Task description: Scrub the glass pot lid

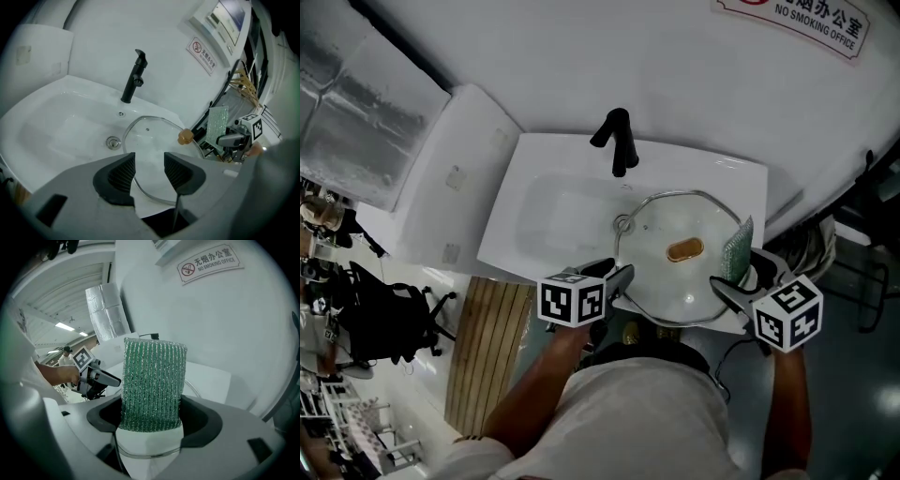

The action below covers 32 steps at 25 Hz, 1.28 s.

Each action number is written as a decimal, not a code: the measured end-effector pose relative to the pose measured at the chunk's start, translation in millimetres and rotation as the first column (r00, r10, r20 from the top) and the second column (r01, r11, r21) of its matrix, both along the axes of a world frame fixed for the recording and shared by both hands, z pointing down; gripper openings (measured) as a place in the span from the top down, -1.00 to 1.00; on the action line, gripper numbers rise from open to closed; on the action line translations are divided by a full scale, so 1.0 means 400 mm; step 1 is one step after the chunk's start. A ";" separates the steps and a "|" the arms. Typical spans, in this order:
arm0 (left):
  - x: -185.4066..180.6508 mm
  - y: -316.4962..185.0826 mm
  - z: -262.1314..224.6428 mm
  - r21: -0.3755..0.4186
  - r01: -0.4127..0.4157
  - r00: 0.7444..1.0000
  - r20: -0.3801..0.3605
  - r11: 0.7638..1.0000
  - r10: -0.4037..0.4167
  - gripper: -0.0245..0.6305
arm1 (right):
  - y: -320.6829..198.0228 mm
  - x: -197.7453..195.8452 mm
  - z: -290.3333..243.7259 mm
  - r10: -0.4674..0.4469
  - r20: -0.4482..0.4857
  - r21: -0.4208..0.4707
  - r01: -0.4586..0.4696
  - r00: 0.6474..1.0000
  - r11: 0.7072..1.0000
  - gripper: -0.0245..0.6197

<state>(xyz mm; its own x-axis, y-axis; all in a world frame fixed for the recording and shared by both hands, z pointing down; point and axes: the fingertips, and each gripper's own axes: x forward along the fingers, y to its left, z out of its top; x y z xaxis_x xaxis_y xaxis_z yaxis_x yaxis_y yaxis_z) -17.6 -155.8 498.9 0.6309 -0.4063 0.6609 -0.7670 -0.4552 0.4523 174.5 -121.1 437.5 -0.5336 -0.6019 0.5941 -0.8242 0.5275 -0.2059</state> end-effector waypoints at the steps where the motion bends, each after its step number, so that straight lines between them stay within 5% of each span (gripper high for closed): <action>1: 0.006 -0.003 -0.017 0.015 -0.003 1.000 -0.012 1.000 0.003 0.33 | -0.006 -0.005 -0.015 -0.002 0.002 0.015 0.002 1.000 1.000 -0.16; 6: 0.048 -0.026 -0.130 0.133 -0.018 0.995 -0.091 0.991 0.031 0.33 | -0.036 -0.042 -0.103 -0.009 0.033 0.114 0.005 0.999 0.993 -0.16; 10: 0.089 -0.037 -0.238 0.278 -0.043 0.984 -0.154 0.960 0.088 0.39 | -0.053 -0.081 -0.181 -0.027 0.085 0.210 0.009 0.996 0.978 -0.16; 21: 0.129 -0.030 -0.423 0.564 -0.057 0.961 -0.193 0.824 0.198 0.73 | -0.067 -0.159 -0.360 -0.053 0.210 0.444 -0.047 0.976 0.895 -0.16; 32: 0.114 -0.021 -0.503 0.717 -0.046 0.958 -0.167 0.695 0.235 0.87 | -0.054 -0.206 -0.415 -0.048 0.273 0.572 -0.122 0.961 0.811 -0.16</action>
<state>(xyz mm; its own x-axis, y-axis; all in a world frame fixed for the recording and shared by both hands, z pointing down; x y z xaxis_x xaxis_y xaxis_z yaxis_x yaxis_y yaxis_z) 28.1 -164.4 297.7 0.8110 -0.5828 0.0508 -0.5846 -0.8041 0.1074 91.9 -142.6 271.5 -0.5871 -0.8089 -0.0306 -0.8051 0.5874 -0.0822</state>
